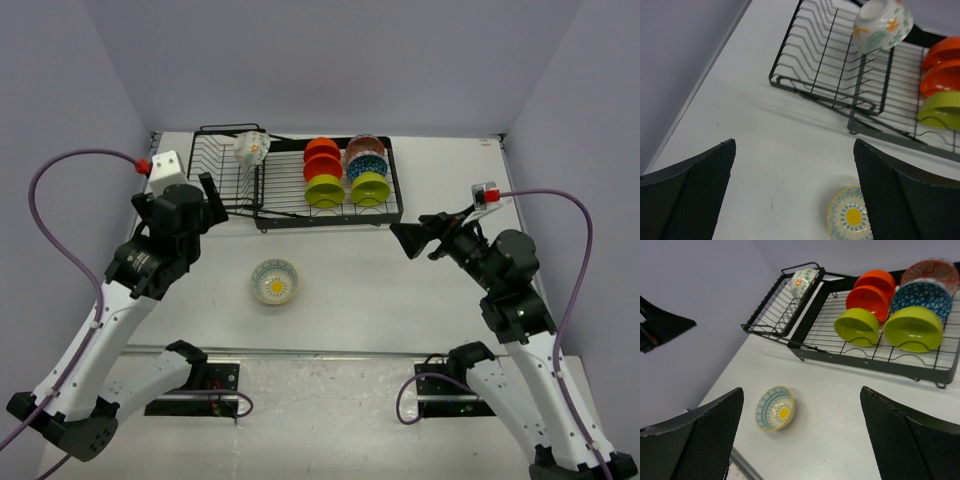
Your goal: Unload the bowls from the dish rack
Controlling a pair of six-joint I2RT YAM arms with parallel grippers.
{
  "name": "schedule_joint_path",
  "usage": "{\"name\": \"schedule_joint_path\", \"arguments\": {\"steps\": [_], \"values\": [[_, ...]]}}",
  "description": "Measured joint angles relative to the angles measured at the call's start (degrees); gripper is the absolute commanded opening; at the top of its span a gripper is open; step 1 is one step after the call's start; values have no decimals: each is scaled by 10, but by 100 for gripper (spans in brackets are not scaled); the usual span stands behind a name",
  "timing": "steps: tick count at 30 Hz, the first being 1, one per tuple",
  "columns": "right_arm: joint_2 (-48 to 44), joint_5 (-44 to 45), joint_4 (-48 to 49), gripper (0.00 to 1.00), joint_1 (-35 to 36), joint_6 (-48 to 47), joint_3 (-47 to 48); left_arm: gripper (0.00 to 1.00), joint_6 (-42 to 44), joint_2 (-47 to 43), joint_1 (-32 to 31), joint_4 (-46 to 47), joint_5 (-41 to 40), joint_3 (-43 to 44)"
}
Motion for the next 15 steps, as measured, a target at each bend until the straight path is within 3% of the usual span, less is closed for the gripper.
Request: {"name": "schedule_joint_path", "arguments": {"steps": [6, 12, 15], "values": [[120, -60, 106, 99, 0, 79, 4, 100, -2, -69, 4, 12, 0, -147], [317, -87, 144, 99, 32, 131, 104, 100, -9, -79, 38, 23, 6, -153], [386, -82, 156, 99, 68, 138, 166, 100, -12, -104, 84, 34, 19, -153]]}}
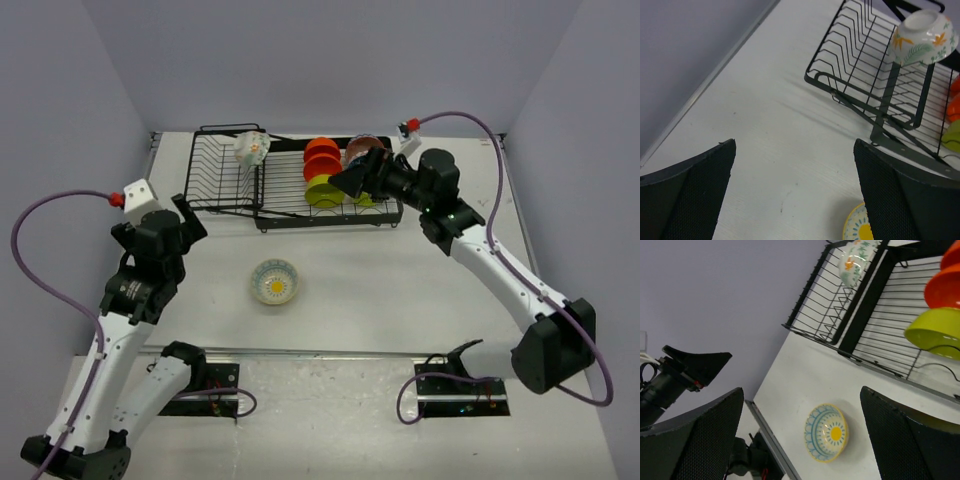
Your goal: Unload the bowls from the dish rack
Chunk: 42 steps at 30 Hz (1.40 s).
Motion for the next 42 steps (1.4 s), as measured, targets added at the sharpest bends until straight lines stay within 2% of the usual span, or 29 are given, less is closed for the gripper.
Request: {"name": "schedule_joint_path", "arguments": {"steps": [4, 9, 16, 21, 27, 33, 42], "values": [[91, 15, 37, 99, 31, 23, 82, 100, 2, -47, 57, 34, 24, -9], [234, 58, 100, 99, 52, 48, 192, 100, 6, -75, 66, 50, 26, -17], [445, 120, 66, 99, 66, 78, 422, 100, 12, -63, 71, 55, 34, -25], [563, 131, 31, 98, 66, 89, 564, 100, 16, -59, 78, 56, 45, -27], [615, 126, 30, 96, 67, 91, 575, 100, 16, -59, 82, 57, 57, -27], [678, 110, 28, 94, 71, 109, 649, 100, 17, -59, 82, 61, 74, -27], [732, 113, 33, 91, 82, 148, 687, 100, 23, -58, 82, 67, 92, -27]]}}
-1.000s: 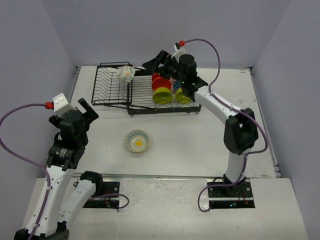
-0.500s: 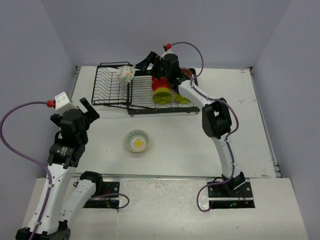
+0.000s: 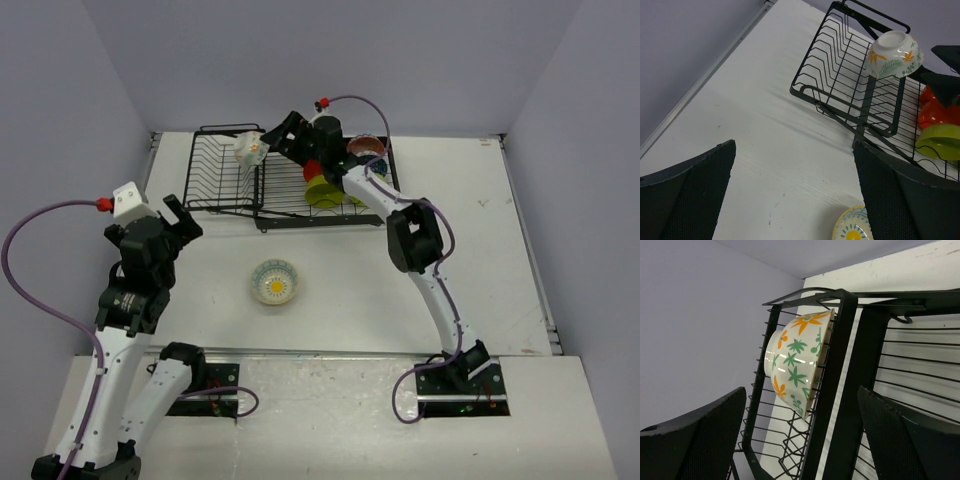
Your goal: Unload the bowls from the dish rack
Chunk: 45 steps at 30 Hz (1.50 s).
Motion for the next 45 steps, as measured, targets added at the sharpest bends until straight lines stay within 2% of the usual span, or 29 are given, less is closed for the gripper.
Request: {"name": "schedule_joint_path", "arguments": {"steps": [6, 11, 26, 45], "values": [[63, -16, 12, 85, 5, 24, 89, 100, 2, 2, 0, 1, 8, 0], [77, -33, 29, 83, 5, 42, 90, 100, 4, 2, 0, 2, 11, 0], [105, -80, 85, 66, 0, 82, 97, 100, 13, 3, 0, 5, 32, 0], [114, -116, 140, 61, 7, 112, 102, 100, 24, 12, 0, 15, 64, -2]]}}
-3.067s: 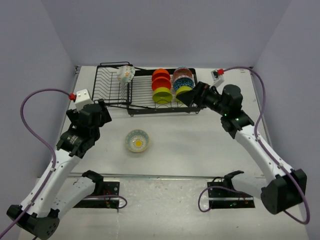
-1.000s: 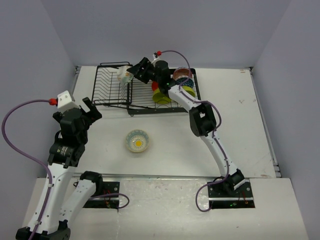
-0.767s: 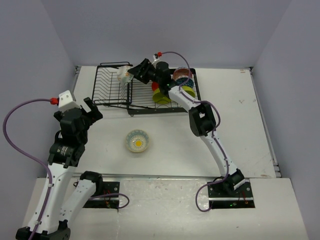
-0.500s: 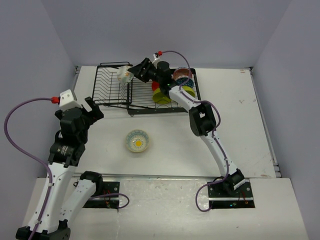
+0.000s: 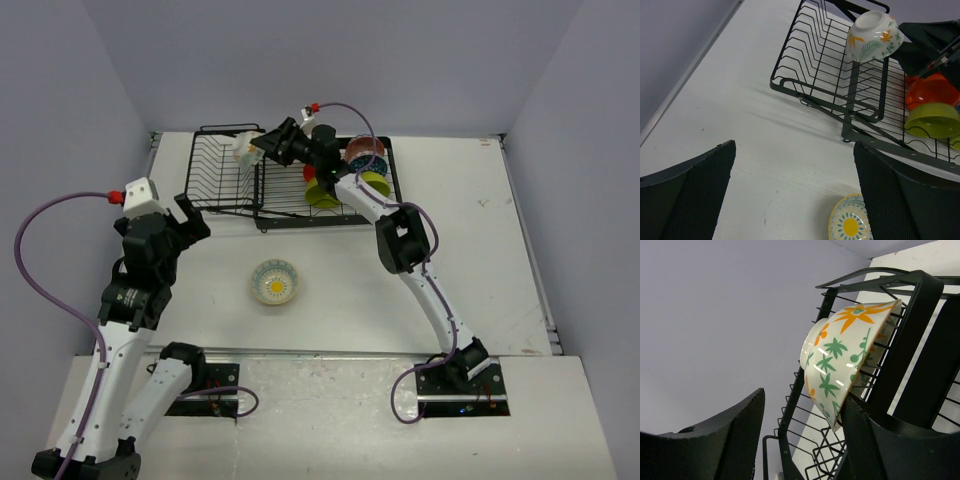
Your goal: Unload the bowls from the dish rack
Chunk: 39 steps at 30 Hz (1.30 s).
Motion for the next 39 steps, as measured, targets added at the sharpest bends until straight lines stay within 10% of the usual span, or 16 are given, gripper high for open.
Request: {"name": "schedule_joint_path", "arguments": {"steps": [39], "values": [[39, 5, 82, 26, 0, 73, 3, 100, 4, 7, -2, 0, 32, 0]]}}
